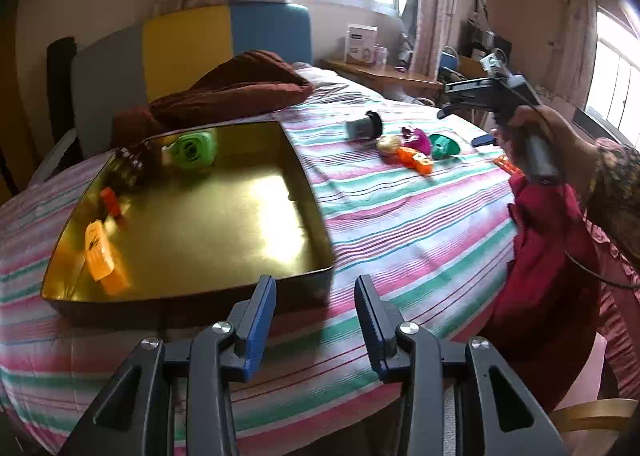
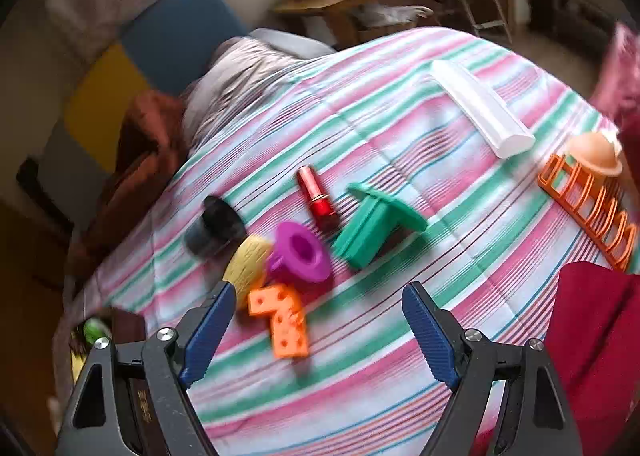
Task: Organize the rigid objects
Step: 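Grasp the orange interlocking cube stack with the right tool, then grasp the yellow patterned egg with the left tool while the right tool holds the orange cubes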
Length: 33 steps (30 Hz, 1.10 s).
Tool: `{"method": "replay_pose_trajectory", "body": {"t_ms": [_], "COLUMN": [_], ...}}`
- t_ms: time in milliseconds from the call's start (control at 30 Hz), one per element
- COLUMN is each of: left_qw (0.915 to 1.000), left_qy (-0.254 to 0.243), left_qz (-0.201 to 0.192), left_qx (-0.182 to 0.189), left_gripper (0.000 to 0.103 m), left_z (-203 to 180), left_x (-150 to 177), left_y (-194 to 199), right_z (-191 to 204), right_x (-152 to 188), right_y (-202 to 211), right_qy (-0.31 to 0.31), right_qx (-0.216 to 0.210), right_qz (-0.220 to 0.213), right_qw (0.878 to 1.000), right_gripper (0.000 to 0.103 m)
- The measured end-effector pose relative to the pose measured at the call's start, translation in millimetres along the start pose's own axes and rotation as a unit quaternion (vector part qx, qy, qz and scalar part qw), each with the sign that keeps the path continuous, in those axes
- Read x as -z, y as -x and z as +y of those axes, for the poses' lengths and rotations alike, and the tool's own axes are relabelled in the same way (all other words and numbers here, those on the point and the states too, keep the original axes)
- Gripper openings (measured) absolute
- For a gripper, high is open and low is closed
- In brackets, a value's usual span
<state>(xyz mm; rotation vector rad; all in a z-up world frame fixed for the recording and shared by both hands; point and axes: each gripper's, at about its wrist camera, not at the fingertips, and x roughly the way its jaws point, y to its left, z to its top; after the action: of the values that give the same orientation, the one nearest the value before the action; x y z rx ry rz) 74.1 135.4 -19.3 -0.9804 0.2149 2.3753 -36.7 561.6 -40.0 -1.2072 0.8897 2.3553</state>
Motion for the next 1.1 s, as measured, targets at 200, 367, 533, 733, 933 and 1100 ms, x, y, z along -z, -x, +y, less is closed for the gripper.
{"method": "replay_pose_trajectory", "body": {"t_ms": [200, 367, 533, 733, 933, 1100], "left_qw": [1.0, 0.9999, 0.9998, 0.9993, 0.9981, 0.9969], "left_qy": [-0.005, -0.005, -0.011, -0.018, -0.018, -0.027], "left_qz": [0.004, 0.009, 0.009, 0.011, 0.028, 0.057], "left_qx": [0.006, 0.01, 0.014, 0.03, 0.051, 0.046], "left_gripper": [0.041, 0.041, 0.041, 0.041, 0.049, 0.057], "left_z": [-12, -20, -30, -50, -71, -86], "left_x": [-13, -22, -30, -59, -105, -137], "left_y": [-6, -12, -19, -37, -83, -136], "right_z": [21, 54, 55, 40, 4, -10], "right_x": [15, 26, 28, 31, 27, 22], "right_y": [-32, -63, -75, -69, -55, -53], "right_qy": [0.054, 0.158, 0.188, 0.167, 0.073, 0.037], "right_qx": [-0.041, 0.021, 0.042, 0.031, 0.042, 0.026], "right_qz": [0.048, 0.085, 0.093, 0.106, 0.104, 0.104], "right_qw": [0.997, 0.983, 0.977, 0.98, 0.991, 0.994], "right_gripper": [0.074, 0.062, 0.034, 0.027, 0.027, 0.027]}}
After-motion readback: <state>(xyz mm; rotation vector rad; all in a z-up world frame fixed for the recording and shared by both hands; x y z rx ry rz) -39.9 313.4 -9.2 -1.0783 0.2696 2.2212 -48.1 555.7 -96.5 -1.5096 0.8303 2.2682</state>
